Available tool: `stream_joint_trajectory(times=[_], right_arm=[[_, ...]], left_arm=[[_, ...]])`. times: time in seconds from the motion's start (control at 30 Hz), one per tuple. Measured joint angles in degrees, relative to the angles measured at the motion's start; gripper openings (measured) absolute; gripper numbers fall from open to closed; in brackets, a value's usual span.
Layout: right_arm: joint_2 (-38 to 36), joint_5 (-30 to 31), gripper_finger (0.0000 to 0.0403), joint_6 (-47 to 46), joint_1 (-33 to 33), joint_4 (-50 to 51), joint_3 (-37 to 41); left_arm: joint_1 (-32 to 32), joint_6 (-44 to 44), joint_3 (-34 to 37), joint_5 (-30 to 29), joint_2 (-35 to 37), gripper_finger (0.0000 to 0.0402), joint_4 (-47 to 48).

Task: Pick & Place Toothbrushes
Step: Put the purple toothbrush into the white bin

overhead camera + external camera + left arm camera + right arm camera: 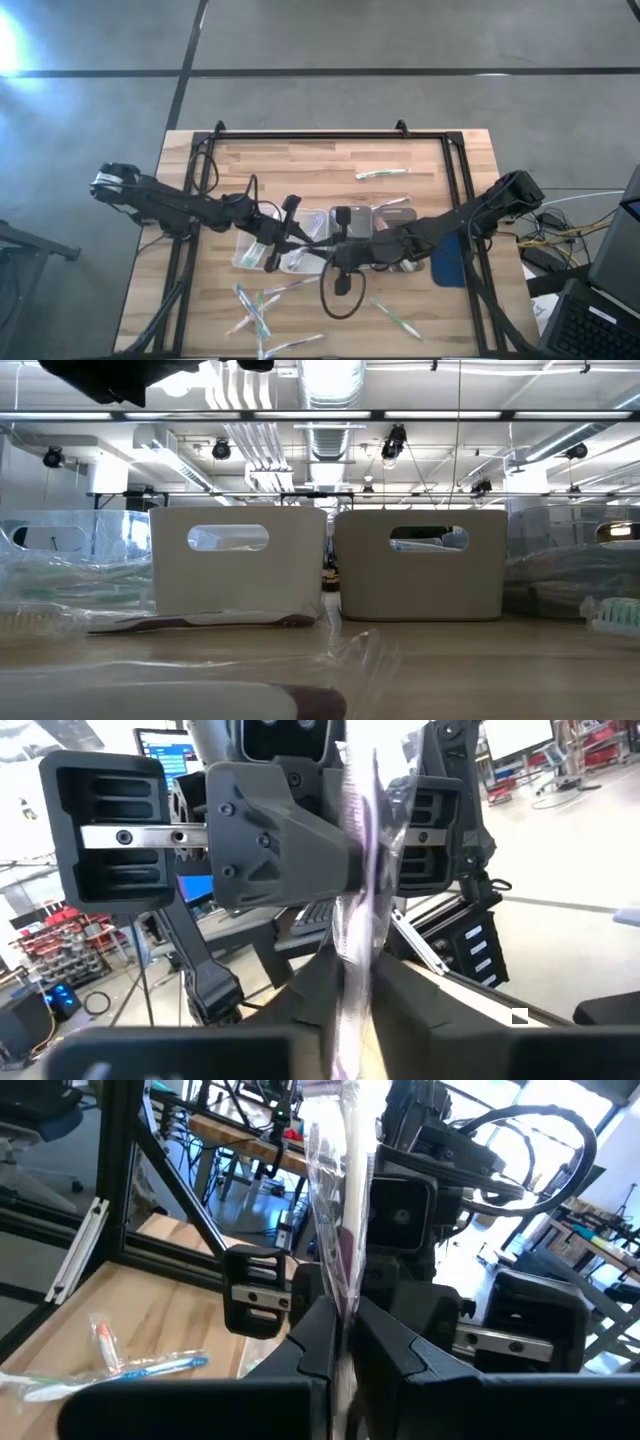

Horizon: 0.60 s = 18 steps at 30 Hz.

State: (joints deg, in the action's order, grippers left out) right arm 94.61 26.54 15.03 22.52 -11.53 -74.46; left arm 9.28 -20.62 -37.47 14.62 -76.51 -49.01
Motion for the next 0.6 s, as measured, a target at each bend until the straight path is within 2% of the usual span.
stream_joint_trajectory(times=[0.1,0.27,0.43,0.6], right_arm=[[0.00,0.10,0.0018,-0.03,0.00,0.00,0.00],[0.00,0.13,0.0025,-0.11,0.00,-0.02,0.00],[-0.15,0.17,0.0057,-0.31,-0.02,0.32,-0.11],[-2.46,0.41,0.0096,-5.21,-0.04,3.54,-0.51]], left_arm=[[0.00,0.14,-0.15,0.01,0.00,0.0028,0.01],[0.00,2.21,-0.33,0.17,-0.02,0.0028,0.17],[0.04,2.70,-0.23,0.39,-0.07,0.0034,0.37],[0.02,3.17,-0.22,0.28,-0.04,0.0028,0.49]])
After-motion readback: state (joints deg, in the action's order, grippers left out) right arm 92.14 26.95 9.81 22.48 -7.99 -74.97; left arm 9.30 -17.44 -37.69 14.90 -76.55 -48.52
